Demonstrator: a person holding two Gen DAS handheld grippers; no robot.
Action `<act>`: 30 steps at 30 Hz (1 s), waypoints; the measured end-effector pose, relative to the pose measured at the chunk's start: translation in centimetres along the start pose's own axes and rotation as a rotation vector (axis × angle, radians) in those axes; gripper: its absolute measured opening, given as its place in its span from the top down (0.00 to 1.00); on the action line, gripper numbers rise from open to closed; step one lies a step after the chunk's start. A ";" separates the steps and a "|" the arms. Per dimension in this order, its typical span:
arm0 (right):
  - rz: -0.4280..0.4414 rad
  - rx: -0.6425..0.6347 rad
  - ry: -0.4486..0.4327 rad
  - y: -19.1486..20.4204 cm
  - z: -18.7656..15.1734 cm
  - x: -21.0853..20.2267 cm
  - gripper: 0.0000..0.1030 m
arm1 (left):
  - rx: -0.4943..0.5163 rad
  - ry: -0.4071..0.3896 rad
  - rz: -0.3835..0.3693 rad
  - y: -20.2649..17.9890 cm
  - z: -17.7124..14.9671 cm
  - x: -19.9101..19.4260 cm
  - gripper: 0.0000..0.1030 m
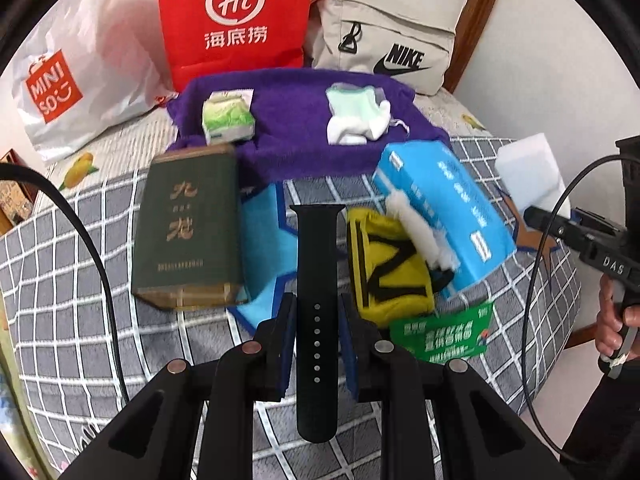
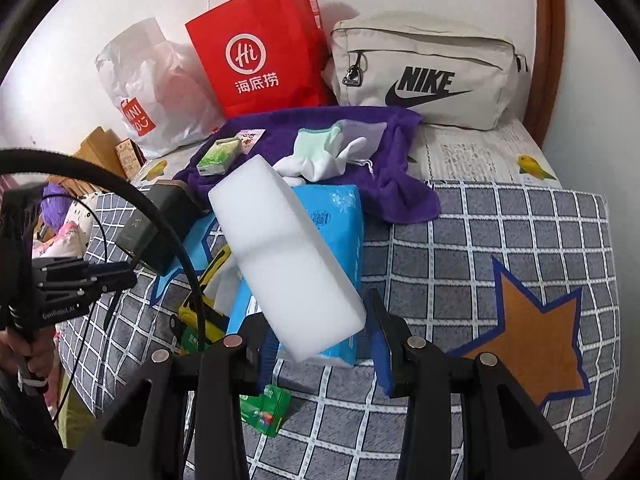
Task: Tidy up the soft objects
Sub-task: 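Carry the sponge block with the right gripper and the black strap with the left toward the towel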
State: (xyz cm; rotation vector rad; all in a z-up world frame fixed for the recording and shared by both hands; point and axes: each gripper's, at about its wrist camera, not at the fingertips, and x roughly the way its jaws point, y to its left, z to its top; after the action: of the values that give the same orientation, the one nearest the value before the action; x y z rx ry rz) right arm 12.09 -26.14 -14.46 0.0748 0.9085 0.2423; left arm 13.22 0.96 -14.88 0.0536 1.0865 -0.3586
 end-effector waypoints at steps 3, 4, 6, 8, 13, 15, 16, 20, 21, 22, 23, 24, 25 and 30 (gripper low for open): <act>-0.001 -0.008 -0.002 0.0 0.8 0.3 0.62 | 0.012 -0.009 0.000 0.0 1.1 0.0 0.81; 0.000 -0.011 -0.005 0.0 1.1 0.3 0.61 | 0.017 -0.013 0.005 0.1 1.6 0.1 0.81; 0.003 -0.014 -0.009 0.0 1.7 0.5 0.62 | 0.025 -0.021 0.008 0.3 2.4 0.2 0.81; 0.007 -0.022 -0.006 0.1 2.5 1.0 0.62 | 0.028 -0.029 0.012 0.5 3.2 0.2 0.81; 0.004 -0.048 -0.006 0.3 4.7 2.1 0.62 | 0.020 -0.048 0.017 1.2 5.1 0.6 0.81; 0.010 -0.047 -0.006 0.2 6.0 2.7 0.62 | 0.018 -0.049 0.012 1.4 5.7 0.9 0.81; 0.011 -0.046 -0.008 0.1 6.4 2.9 0.62 | 0.016 -0.048 0.012 1.6 6.0 1.1 0.81; 0.009 -0.034 -0.011 -0.2 8.9 4.5 0.62 | 0.018 -0.047 0.014 2.1 7.5 1.8 0.81; 0.009 -0.028 -0.011 -0.3 9.5 5.0 0.62 | 0.018 -0.048 0.011 2.2 7.9 1.9 0.81; 0.009 -0.022 -0.010 -0.5 10.0 5.3 0.62 | 0.016 -0.048 0.010 2.4 8.3 2.1 0.81; 0.006 -0.013 -0.007 -0.6 10.5 5.8 0.62 | 0.012 -0.048 0.007 2.5 8.7 2.2 0.81; 0.002 -0.002 -0.005 -0.8 11.1 6.3 0.62 | 0.011 -0.047 0.001 2.6 9.1 2.5 0.81; 0.002 0.007 -0.006 -1.0 11.8 6.8 0.62 | 0.010 -0.046 -0.003 2.7 9.6 2.7 0.81; -0.027 0.009 0.011 -1.5 13.8 9.1 0.62 | 0.011 -0.046 -0.003 3.0 12.0 3.9 0.81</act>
State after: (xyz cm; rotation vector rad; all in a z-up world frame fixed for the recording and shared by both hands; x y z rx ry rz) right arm 28.60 -24.86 -13.23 0.0692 0.9210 0.2142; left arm 26.01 0.14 -13.00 0.0533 1.0388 -0.3675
